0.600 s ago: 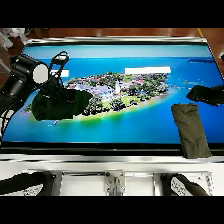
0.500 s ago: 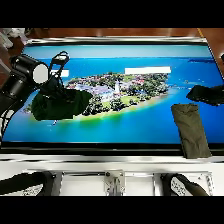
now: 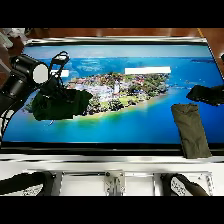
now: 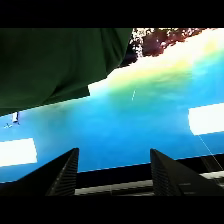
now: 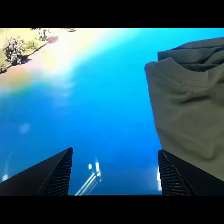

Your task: Fold the shirts.

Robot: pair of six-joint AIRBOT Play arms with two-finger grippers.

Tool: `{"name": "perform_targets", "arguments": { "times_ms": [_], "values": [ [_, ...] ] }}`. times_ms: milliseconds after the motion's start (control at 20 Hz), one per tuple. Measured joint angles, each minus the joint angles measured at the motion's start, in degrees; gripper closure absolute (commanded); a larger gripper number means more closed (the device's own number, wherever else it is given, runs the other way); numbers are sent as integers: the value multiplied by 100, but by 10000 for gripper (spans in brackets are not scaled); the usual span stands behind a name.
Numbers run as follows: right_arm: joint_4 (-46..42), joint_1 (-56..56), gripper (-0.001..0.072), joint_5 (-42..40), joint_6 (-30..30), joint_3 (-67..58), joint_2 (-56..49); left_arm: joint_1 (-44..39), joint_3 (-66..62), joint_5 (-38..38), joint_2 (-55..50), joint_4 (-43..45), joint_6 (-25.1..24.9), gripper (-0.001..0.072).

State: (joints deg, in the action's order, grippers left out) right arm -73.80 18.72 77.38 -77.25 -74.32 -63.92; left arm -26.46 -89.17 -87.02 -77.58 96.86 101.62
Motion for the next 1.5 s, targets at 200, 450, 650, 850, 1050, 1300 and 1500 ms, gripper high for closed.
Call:
{"name": "perform_targets", "arguments": {
  "times_ms": [200, 450, 650, 850, 1050, 1300, 1500],
  "values": [
    [0, 0, 70, 0, -2, 0, 0, 55, 0, 52, -15, 55, -1283, 168],
    [61, 2, 69, -168, -2, 0, 0, 120, 0, 227, -192, -116, -2212, 169],
    [201, 0, 69, -525, -31, 0, 0, 96, 0, 275, -337, -608, -2321, 169],
    [264, 0, 70, -612, -52, 0, 0, 96, 0, 382, -487, -901, -2046, -13],
    [282, 0, 69, -623, -59, 0, 0, 708, -4, 573, -658, 26, -870, -13],
    [348, 2, 70, -544, -68, 0, 0, 2256, -4, 918, -1067, -323, 306, -13],
    [409, 2, 70, -531, -68, 0, 0, 2929, -4, 1147, -1685, -1088, 553, -13]
  ]
}}
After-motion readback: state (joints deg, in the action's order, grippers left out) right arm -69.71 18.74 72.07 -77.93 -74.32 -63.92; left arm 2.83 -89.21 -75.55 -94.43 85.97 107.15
